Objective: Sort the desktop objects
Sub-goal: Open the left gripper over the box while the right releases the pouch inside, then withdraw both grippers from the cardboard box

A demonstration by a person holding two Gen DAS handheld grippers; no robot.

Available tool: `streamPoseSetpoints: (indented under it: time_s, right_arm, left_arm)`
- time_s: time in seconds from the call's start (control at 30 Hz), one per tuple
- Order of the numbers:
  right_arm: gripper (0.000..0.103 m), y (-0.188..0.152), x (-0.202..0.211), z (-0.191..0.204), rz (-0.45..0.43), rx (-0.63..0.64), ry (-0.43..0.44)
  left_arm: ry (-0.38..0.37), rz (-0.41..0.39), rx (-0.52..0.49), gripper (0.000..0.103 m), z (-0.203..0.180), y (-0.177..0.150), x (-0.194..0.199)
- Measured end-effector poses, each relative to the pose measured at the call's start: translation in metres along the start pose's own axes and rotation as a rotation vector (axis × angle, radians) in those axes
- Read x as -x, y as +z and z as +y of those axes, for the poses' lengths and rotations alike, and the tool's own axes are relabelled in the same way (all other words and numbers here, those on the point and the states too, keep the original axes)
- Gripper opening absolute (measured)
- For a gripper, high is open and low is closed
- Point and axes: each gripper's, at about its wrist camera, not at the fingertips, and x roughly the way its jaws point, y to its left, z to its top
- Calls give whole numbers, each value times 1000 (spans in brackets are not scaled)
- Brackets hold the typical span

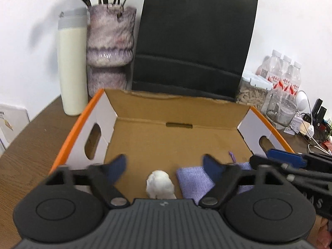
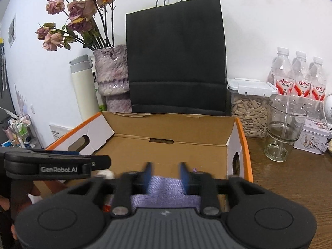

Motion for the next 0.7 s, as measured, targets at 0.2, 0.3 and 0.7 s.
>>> streamPoseSetpoints:
  time_s: [0.2,0.3,0.7]
  right_arm:
    - [102,3,8,0,-27,-4,-9]
    - [103,4,9,4,-23,13,-11]
    - [103,2,15,15,-20,51,-18]
  left_arm:
    - [12,-55,27,103,3,2,10]
    - [0,-65,31,103,1,1,12]
    - [9,-113,3,103,-4,-2,21]
